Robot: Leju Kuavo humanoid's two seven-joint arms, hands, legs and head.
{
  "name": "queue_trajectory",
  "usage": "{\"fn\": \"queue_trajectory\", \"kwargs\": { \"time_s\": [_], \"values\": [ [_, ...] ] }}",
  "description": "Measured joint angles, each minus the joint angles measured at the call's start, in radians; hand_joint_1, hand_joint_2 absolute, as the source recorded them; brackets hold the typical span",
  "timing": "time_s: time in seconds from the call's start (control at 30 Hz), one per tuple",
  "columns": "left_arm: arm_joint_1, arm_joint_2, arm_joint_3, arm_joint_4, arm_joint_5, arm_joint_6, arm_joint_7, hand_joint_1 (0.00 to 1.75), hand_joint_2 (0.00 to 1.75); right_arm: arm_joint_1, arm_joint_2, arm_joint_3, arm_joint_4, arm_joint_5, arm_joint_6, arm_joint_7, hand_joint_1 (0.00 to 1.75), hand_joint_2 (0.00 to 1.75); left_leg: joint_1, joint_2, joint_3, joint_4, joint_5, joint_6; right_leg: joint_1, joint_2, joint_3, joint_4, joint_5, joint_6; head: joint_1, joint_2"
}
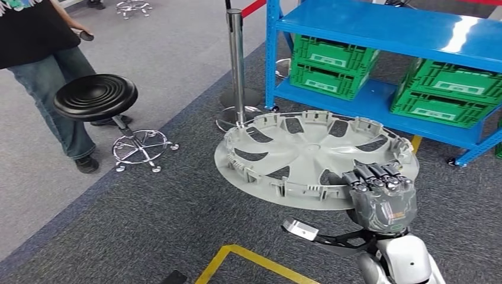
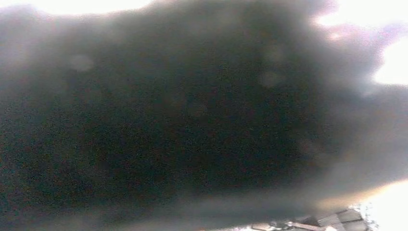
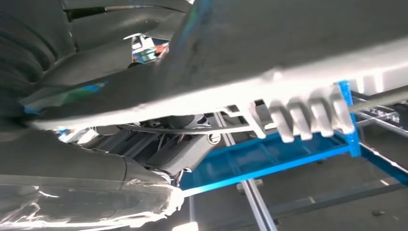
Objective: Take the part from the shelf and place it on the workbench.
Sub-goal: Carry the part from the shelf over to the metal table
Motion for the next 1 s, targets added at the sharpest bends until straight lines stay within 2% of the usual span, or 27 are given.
{"fn": "queue_trajectory", "kwargs": {
  "time_s": [0.03, 0.1, 0.13, 0.17, 0.2, 0.23, 0.27, 0.3, 0.33, 0.37, 0.43, 0.47, 0.5, 0.53, 0.57, 0.6, 0.67, 0.7, 0.73, 0.77, 0.8, 0.83, 0.87, 0.9, 0.93, 0.97, 1.0],
  "values": [
    [0.002, 0.001, 0.000, 0.000, 0.000, -0.001, -0.001, 0.00, 0.00, 0.000, 0.003, -0.001, 0.000, 0.000, 0.000, -0.001, 1.75, 1.75, -0.001, 0.010, -0.004, 0.005, -0.004, -0.005, -0.001, -0.010, 0.001, -0.001, 0.000, -0.005, -0.002, 0.000],
    [0.002, 0.002, 0.000, 0.000, 0.000, -0.003, -0.002, 0.00, 0.00, 0.001, 0.008, -0.004, 0.000, 0.000, 0.000, -0.002, 1.75, 1.75, -0.003, 0.061, -0.029, 0.056, -0.035, -0.016, -0.002, -0.035, 0.005, -0.003, -0.001, -0.017, -0.011, 0.000],
    [0.001, 0.001, 0.000, 0.000, 0.000, -0.004, -0.003, 0.00, 0.00, 0.002, 0.009, -0.006, 0.000, 0.000, 0.000, -0.002, 1.75, 1.75, -0.002, 0.092, -0.056, 0.112, -0.061, -0.021, 0.000, -0.048, 0.007, -0.003, -0.002, -0.022, -0.015, 0.000],
    [-0.001, 0.002, 0.000, 0.000, 0.000, -0.004, -0.003, 0.00, 0.00, 0.002, 0.010, -0.007, 0.000, 0.000, 0.000, -0.002, 1.75, 1.75, 0.001, 0.109, -0.090, 0.179, -0.089, -0.025, 0.002, -0.062, 0.008, -0.003, -0.004, -0.025, -0.018, 0.000],
    [-0.002, 0.002, 0.000, 0.000, 0.000, -0.005, -0.004, 0.00, 0.00, 0.001, 0.011, -0.009, 0.000, 0.000, 0.000, -0.002, 1.75, 1.75, 0.004, 0.118, -0.121, 0.237, -0.109, -0.027, 0.004, -0.077, 0.009, -0.003, -0.006, -0.027, -0.018, 0.000],
    [-0.002, 0.002, 0.000, 0.000, 0.000, -0.006, -0.004, 0.00, 0.00, 0.001, 0.011, -0.011, 0.000, 0.000, 0.000, -0.003, 1.75, 1.75, 0.005, 0.121, -0.139, 0.272, -0.113, -0.027, 0.006, -0.090, 0.011, -0.003, -0.008, -0.029, -0.018, 0.000],
    [-0.001, 0.002, 0.000, 0.000, 0.000, -0.008, -0.004, 0.00, 0.00, 0.001, 0.012, -0.012, 0.000, 0.000, 0.000, -0.004, 1.75, 1.75, 0.006, 0.122, -0.138, 0.268, -0.097, -0.025, 0.007, -0.103, 0.013, -0.003, -0.011, -0.029, -0.018, 0.000],
    [-0.001, 0.002, 0.000, 0.000, -0.001, -0.010, -0.004, 0.00, 0.00, 0.001, 0.012, -0.012, 0.000, 0.000, 0.000, -0.007, 1.75, 1.75, 0.005, 0.126, -0.118, 0.228, -0.067, -0.019, 0.009, -0.115, 0.016, -0.003, -0.013, -0.029, -0.019, 0.000],
    [0.000, 0.002, 0.000, 0.000, -0.001, -0.012, -0.004, 0.00, 0.00, 0.000, 0.013, -0.013, 0.000, 0.000, 0.000, -0.011, 1.75, 1.75, 0.001, 0.140, -0.085, 0.164, -0.031, -0.010, 0.011, -0.126, 0.020, -0.004, -0.016, -0.029, -0.018, 0.000],
    [-0.002, 0.003, 0.000, 0.000, -0.002, -0.013, -0.003, 0.00, 0.00, 0.000, 0.015, -0.014, 0.000, 0.000, 0.000, -0.015, 1.75, 1.75, -0.006, 0.161, -0.052, 0.102, -0.007, -0.001, 0.014, -0.136, 0.024, -0.005, -0.019, -0.027, -0.018, 0.000],
    [-0.006, 0.005, -0.001, 0.000, -0.003, -0.016, -0.001, 0.00, 0.00, -0.001, 0.018, -0.017, 0.000, 0.000, 0.000, -0.023, 1.75, 1.75, -0.020, 0.193, -0.012, 0.023, 0.006, 0.016, 0.018, -0.157, 0.028, -0.007, -0.024, -0.022, -0.018, 0.000],
    [-0.006, 0.006, -0.001, 0.000, -0.004, -0.016, 0.001, 0.00, 0.00, -0.001, 0.019, -0.018, 0.000, 0.000, 0.000, -0.026, 1.75, 1.75, -0.024, 0.193, -0.009, 0.013, -0.001, 0.020, 0.020, -0.168, 0.029, -0.010, -0.025, -0.018, -0.019, 0.000],
    [-0.006, 0.006, -0.001, 0.000, -0.004, -0.016, 0.003, 0.00, 0.00, -0.002, 0.021, -0.020, 0.000, 0.000, 0.000, -0.030, 1.75, 1.75, -0.025, 0.182, -0.007, 0.004, -0.001, 0.023, 0.021, -0.179, 0.033, -0.014, -0.026, -0.013, -0.020, 0.000],
    [-0.003, 0.006, -0.001, 0.000, -0.004, -0.016, 0.005, 0.00, 0.00, -0.002, 0.023, -0.020, 0.000, 0.000, 0.000, -0.033, 1.75, 1.75, -0.021, 0.172, -0.003, -0.005, 0.002, 0.025, 0.021, -0.181, 0.036, -0.016, -0.030, -0.008, -0.020, 0.000],
    [-0.001, 0.006, -0.001, 0.000, -0.004, -0.015, 0.006, 0.00, 0.00, -0.002, 0.025, -0.021, 0.000, 0.000, 0.000, -0.036, 1.75, 1.75, -0.018, 0.160, 0.002, -0.015, 0.005, 0.028, 0.020, -0.165, 0.034, -0.007, -0.040, -0.004, -0.020, 0.000],
    [-0.002, 0.006, -0.001, 0.000, -0.004, -0.014, 0.007, 0.00, 0.00, -0.001, 0.027, -0.023, -0.001, 0.000, 0.000, -0.038, 1.75, 1.75, -0.014, 0.148, 0.008, -0.024, 0.009, 0.031, 0.019, -0.140, 0.021, 0.022, -0.058, -0.002, -0.019, 0.000],
    [-0.006, 0.005, -0.001, 0.000, -0.004, -0.013, 0.008, 0.00, 0.00, 0.000, 0.028, -0.027, -0.001, 0.000, 0.000, -0.039, 1.75, 1.75, -0.011, 0.123, 0.013, -0.031, 0.011, 0.036, 0.018, -0.084, -0.039, 0.135, -0.109, -0.001, -0.016, 0.000],
    [-0.008, 0.004, -0.001, 0.000, -0.005, -0.013, 0.008, 0.00, 0.00, 0.001, 0.028, -0.029, -0.001, 0.000, 0.000, -0.039, 1.75, 1.75, -0.011, 0.110, 0.013, -0.030, 0.011, 0.037, 0.018, -0.073, -0.075, 0.196, -0.128, 0.001, -0.015, 0.000],
    [-0.009, 0.004, -0.001, 0.000, -0.005, -0.014, 0.008, 0.00, 0.00, 0.001, 0.028, -0.030, -0.001, 0.000, 0.000, -0.039, 1.75, 1.75, -0.011, 0.096, 0.014, -0.030, 0.010, 0.037, 0.018, -0.068, -0.103, 0.236, -0.132, 0.002, -0.014, 0.000],
    [-0.008, 0.004, -0.001, 0.000, -0.005, -0.015, 0.008, 0.00, 0.00, 0.002, 0.028, -0.031, -0.001, 0.000, 0.000, -0.039, 1.75, 1.75, -0.010, 0.081, 0.015, -0.029, 0.009, 0.036, 0.017, -0.067, -0.115, 0.242, -0.117, 0.004, -0.014, 0.000],
    [-0.007, 0.004, -0.001, 0.000, -0.006, -0.015, 0.008, 0.00, 0.00, 0.002, 0.028, -0.031, 0.000, 0.000, 0.000, -0.039, 1.75, 1.75, -0.010, 0.066, 0.017, -0.027, 0.007, 0.035, 0.015, -0.065, -0.109, 0.210, -0.082, 0.006, -0.014, 0.000],
    [-0.006, 0.004, -0.001, 0.000, -0.006, -0.015, 0.008, 0.00, 0.00, 0.003, 0.028, -0.032, 0.000, 0.000, 0.000, -0.038, 1.75, 1.75, -0.008, 0.051, 0.019, -0.024, 0.005, 0.032, 0.012, -0.056, -0.087, 0.147, -0.037, 0.008, -0.014, 0.000],
    [-0.006, 0.004, -0.001, 0.000, -0.007, -0.016, 0.008, 0.00, 0.00, 0.002, 0.028, -0.032, 0.001, 0.000, 0.000, -0.037, 1.75, 1.75, -0.008, 0.038, 0.019, -0.020, 0.001, 0.027, 0.008, -0.035, -0.061, 0.084, -0.006, 0.009, -0.014, 0.000],
    [-0.007, 0.004, -0.001, 0.000, -0.007, -0.016, 0.008, 0.00, 0.00, 0.002, 0.028, -0.032, 0.001, 0.000, 0.000, -0.037, 1.75, 1.75, -0.007, 0.025, 0.016, -0.012, -0.002, 0.022, 0.004, -0.013, -0.037, 0.032, 0.014, 0.009, -0.014, 0.000],
    [-0.008, 0.004, -0.001, 0.000, -0.008, -0.017, 0.009, 0.00, 0.00, 0.002, 0.028, -0.032, 0.001, 0.000, 0.000, -0.036, 1.75, 1.75, -0.006, 0.015, 0.011, -0.006, -0.003, 0.017, 0.002, 0.003, -0.022, 0.003, 0.019, 0.008, -0.014, 0.000],
    [-0.008, 0.005, -0.001, 0.000, -0.008, -0.019, 0.009, 0.00, 0.00, 0.002, 0.028, -0.032, 0.001, 0.000, -0.001, -0.035, 1.75, 1.75, -0.005, 0.005, 0.006, -0.003, -0.003, 0.012, 0.003, 0.011, -0.016, -0.003, 0.013, 0.004, -0.014, 0.000],
    [-0.007, 0.005, -0.001, 0.000, -0.009, -0.020, 0.009, 0.00, 0.00, 0.002, 0.028, -0.032, 0.000, 0.000, -0.001, -0.034, 1.75, 1.75, -0.003, -0.005, 0.002, 0.000, -0.002, 0.009, 0.005, 0.004, -0.012, -0.006, 0.013, -0.001, -0.015, 0.000]
  ]
}}
